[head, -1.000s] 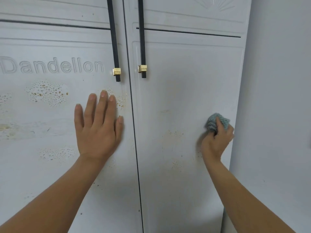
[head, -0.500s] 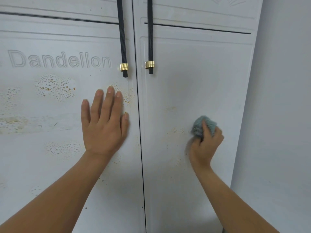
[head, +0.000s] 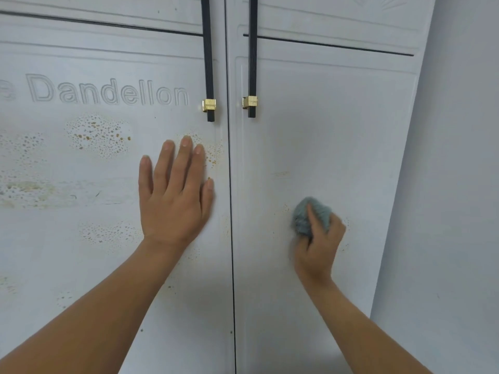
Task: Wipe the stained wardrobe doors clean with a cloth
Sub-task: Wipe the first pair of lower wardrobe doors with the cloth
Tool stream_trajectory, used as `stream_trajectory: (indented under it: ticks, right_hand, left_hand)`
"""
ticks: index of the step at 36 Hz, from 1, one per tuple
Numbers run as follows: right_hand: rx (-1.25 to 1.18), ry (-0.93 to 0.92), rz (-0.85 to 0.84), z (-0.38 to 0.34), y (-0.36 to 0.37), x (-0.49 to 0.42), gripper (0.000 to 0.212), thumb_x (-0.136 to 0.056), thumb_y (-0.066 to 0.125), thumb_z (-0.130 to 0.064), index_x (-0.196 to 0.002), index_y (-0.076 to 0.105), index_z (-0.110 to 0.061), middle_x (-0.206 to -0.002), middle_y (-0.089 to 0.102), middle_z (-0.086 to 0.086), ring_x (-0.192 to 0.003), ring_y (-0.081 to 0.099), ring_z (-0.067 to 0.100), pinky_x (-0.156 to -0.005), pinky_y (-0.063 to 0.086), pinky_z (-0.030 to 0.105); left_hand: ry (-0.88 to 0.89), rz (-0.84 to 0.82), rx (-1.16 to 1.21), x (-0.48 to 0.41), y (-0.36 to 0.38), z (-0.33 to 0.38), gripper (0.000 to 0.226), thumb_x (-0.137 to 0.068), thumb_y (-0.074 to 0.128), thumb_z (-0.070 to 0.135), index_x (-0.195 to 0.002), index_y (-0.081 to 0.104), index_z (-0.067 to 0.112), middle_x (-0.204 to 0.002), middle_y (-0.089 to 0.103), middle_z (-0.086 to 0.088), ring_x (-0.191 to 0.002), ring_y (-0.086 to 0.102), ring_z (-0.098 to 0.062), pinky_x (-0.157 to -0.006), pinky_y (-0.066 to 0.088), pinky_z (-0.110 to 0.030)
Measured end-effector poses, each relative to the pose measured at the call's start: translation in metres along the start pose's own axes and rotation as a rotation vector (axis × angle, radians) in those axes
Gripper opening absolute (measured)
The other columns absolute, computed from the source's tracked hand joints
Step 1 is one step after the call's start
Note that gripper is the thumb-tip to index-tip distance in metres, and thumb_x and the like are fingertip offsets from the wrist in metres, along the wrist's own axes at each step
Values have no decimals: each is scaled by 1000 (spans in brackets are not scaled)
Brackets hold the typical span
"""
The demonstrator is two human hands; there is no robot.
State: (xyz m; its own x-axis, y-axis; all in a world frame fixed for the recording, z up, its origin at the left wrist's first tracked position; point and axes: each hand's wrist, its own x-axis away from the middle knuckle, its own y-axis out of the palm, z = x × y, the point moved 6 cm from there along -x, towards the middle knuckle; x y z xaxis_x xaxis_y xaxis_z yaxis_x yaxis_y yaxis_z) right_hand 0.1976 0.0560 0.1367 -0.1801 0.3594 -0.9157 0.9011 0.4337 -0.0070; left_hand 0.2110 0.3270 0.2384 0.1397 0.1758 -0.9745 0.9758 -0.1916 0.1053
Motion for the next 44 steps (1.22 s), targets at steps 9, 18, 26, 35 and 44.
stream_trajectory:
  ticks: [9, 18, 26, 35, 44]
  right_hand:
    - [-29, -14, -12, 17, -14, -16, 44, -94, 46, -5, -135, 59, 0, -124, 45, 11, -115, 43, 29, -107, 37, 25]
    - [-18, -74, -45, 0, 4, 16, 45, -90, 46, -2, -133, 62, -1, -124, 45, 8, -116, 37, 19, -106, 31, 23]
    - [-56, -44, -72, 9, -6, 3, 46, -92, 44, -8, -135, 59, -3, -124, 44, 9, -114, 47, 33, -102, 43, 38]
    - [-108, -145, -53, -28, 16, 43, 50, -83, 55, 11, -130, 62, -3, -126, 47, 9, -120, 42, 22, -102, 45, 39]
    - [-221, 350, 119, 8, -9, -29, 46, -93, 50, 6, -137, 57, -3, -128, 43, 9, -121, 50, 29, -101, 35, 4]
  left_hand:
    - [3, 15, -7, 0, 1, 0, 55, -105, 54, 33, -155, 49, 10, -161, 46, -11, -150, 41, -34, -119, 35, -60]
    - [1, 21, -9, 0, 0, 0, 54, -105, 55, 33, -154, 50, 11, -161, 45, -10, -151, 40, -33, -118, 36, -60]
    - [0, 35, -14, 0, 1, 1, 54, -103, 56, 32, -153, 52, 11, -160, 48, -10, -149, 43, -33, -118, 36, -60]
    - [4, 27, -21, 0, 0, 1, 55, -104, 55, 32, -154, 50, 12, -161, 47, -10, -151, 41, -33, -119, 36, -60]
    - [-3, 20, -16, 0, 0, 1, 54, -104, 56, 33, -153, 51, 11, -160, 48, -10, -150, 42, -33, -118, 36, -60]
